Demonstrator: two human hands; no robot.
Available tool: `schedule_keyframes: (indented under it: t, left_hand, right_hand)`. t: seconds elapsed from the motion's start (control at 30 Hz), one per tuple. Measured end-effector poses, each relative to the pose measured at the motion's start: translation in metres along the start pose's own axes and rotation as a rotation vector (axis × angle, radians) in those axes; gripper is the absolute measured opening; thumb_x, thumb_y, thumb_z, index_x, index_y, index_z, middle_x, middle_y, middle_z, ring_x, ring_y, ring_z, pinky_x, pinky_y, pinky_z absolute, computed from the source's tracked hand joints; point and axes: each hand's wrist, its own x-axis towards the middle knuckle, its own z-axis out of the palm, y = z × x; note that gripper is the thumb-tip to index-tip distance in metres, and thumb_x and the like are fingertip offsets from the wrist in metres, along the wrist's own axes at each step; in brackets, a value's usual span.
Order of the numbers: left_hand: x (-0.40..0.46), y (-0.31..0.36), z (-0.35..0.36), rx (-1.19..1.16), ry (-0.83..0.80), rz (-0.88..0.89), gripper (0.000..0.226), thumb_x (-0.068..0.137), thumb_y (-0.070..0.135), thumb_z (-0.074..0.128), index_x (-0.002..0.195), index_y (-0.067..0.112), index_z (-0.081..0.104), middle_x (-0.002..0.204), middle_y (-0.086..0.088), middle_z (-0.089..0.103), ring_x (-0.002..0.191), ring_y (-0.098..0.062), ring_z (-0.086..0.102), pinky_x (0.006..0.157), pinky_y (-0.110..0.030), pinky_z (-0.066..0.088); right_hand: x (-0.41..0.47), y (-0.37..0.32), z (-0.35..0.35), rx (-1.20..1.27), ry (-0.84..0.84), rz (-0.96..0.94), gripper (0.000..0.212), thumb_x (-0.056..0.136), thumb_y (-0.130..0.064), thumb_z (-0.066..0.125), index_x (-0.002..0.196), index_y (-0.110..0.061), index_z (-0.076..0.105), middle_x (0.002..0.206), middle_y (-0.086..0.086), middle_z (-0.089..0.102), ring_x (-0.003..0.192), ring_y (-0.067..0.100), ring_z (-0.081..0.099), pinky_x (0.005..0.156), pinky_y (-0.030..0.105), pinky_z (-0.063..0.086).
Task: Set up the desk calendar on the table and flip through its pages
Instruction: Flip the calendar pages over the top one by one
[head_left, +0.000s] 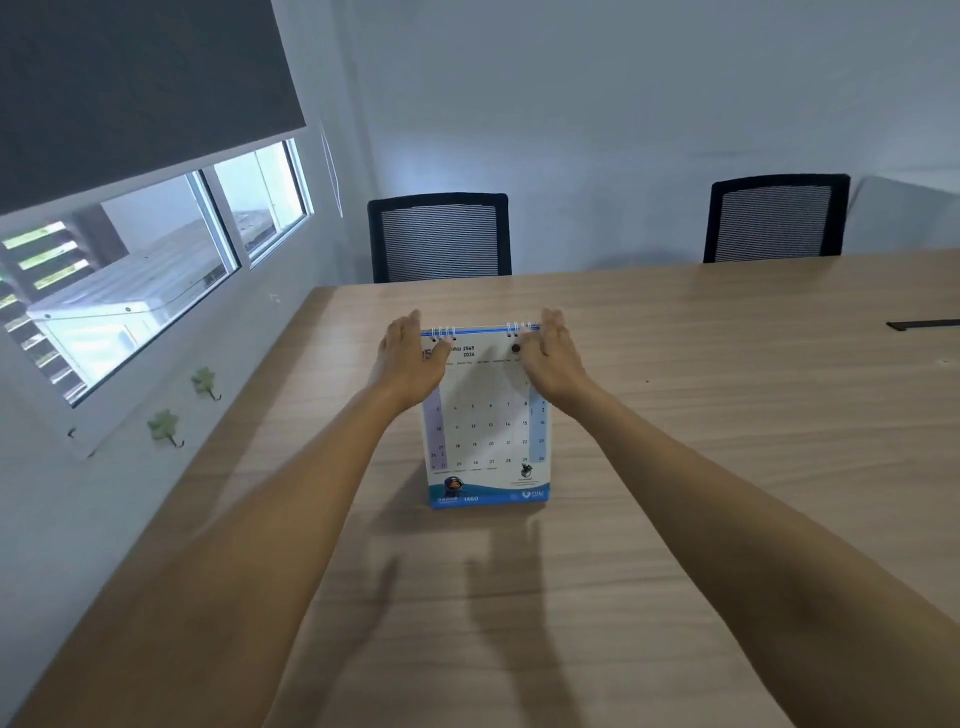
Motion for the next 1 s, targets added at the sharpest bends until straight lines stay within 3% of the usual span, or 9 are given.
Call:
schedule_keyframes:
  t: [0.1,0.17,0.27,0.53,0.63,0.7,0.77,0.87,1.0]
  left_hand:
    - [-0.015,-0.005,0.013,-0.306,0.022,-0.238,0.072,0.093,0.058,0.030,0.150,0.015,0.023,0.158,-0.010,0.024,0.141,-0.032,0.033,0.112,-0.050,0.032]
    - [-0.025,-0.007,0.024,-0.532,-0.038,-0.324,0.066,0.094,0.059,0.019,0.145,0.021,0.038,0.154,-0.007,0.037,0.139,-0.029,0.036,0.110,-0.047,0.031]
    - [-0.037,-0.009,0.032,-0.766,-0.116,-0.355,0.062,0.096,0.058,0.012,0.140,0.030,0.046,0.150,-0.003,0.045,0.139,-0.025,0.038,0.113,-0.046,0.027]
    - [-0.046,0.002,0.023,-0.747,-0.195,-0.355,0.058,0.099,0.050,0.011,0.143,0.027,0.042,0.149,0.000,0.042,0.139,-0.022,0.035,0.110,-0.040,0.027]
    - [-0.049,0.003,0.019,-0.595,-0.173,-0.358,0.054,0.100,0.045,0.016,0.131,0.022,0.054,0.118,0.000,0.052,0.108,-0.019,0.048,0.090,-0.034,0.031]
    - [-0.048,0.001,0.015,-0.472,-0.061,-0.374,0.042,0.098,0.038,0.026,0.104,0.014,0.060,0.095,-0.003,0.054,0.078,-0.017,0.049,0.074,-0.031,0.036]
    - [-0.046,-0.003,0.007,-0.434,0.077,-0.393,0.035,0.094,0.032,0.035,0.079,0.009,0.056,0.078,-0.008,0.056,0.066,-0.022,0.048,0.060,-0.028,0.037]
    - [-0.041,-0.004,-0.012,-0.639,0.130,-0.438,0.038,0.092,0.034,0.037,0.068,0.010,0.055,0.075,-0.009,0.062,0.068,-0.024,0.053,0.065,-0.030,0.042]
    - [-0.038,0.010,-0.044,-0.964,-0.019,-0.484,0.060,0.095,0.051,0.025,0.083,0.005,0.062,0.078,-0.011,0.069,0.072,-0.026,0.064,0.066,-0.028,0.051]
  right_hand:
    - [-0.007,0.004,0.008,0.338,0.020,0.221,0.056,0.100,-0.038,0.023,0.146,-0.008,0.017,0.157,0.007,0.013,0.144,0.029,0.019,0.115,0.045,0.023]
    - [-0.011,0.007,0.012,0.434,-0.031,0.379,0.056,0.099,-0.042,0.021,0.147,-0.012,0.017,0.156,0.003,0.018,0.142,0.030,0.023,0.110,0.044,0.027]
    - [-0.015,0.011,0.014,0.511,-0.101,0.490,0.061,0.098,-0.049,0.019,0.152,-0.020,0.013,0.160,0.007,0.016,0.145,0.032,0.019,0.115,0.049,0.018]
    - [-0.024,0.001,0.006,0.507,-0.132,0.528,0.067,0.097,-0.053,0.017,0.152,-0.015,0.020,0.160,0.006,0.022,0.146,0.029,0.021,0.119,0.046,0.015]
    - [-0.031,-0.002,-0.002,0.460,-0.127,0.517,0.065,0.097,-0.051,0.018,0.150,-0.014,0.023,0.157,0.008,0.028,0.143,0.029,0.026,0.114,0.043,0.022]
    - [-0.035,-0.005,-0.009,0.449,-0.084,0.499,0.061,0.098,-0.048,0.020,0.145,-0.012,0.035,0.150,0.010,0.038,0.139,0.030,0.031,0.110,0.043,0.028]
    - [-0.038,-0.005,-0.017,0.450,-0.054,0.447,0.052,0.098,-0.043,0.023,0.133,-0.013,0.049,0.131,0.011,0.052,0.123,0.027,0.045,0.099,0.039,0.037]
    - [-0.040,-0.008,-0.035,0.561,-0.066,0.400,0.036,0.095,-0.030,0.027,0.087,-0.014,0.058,0.084,0.003,0.059,0.076,0.019,0.053,0.066,0.028,0.041]
    - [-0.037,-0.013,-0.062,0.860,-0.085,0.415,0.031,0.092,-0.022,0.032,0.088,-0.009,0.059,0.083,0.008,0.067,0.073,0.022,0.062,0.064,0.029,0.048]
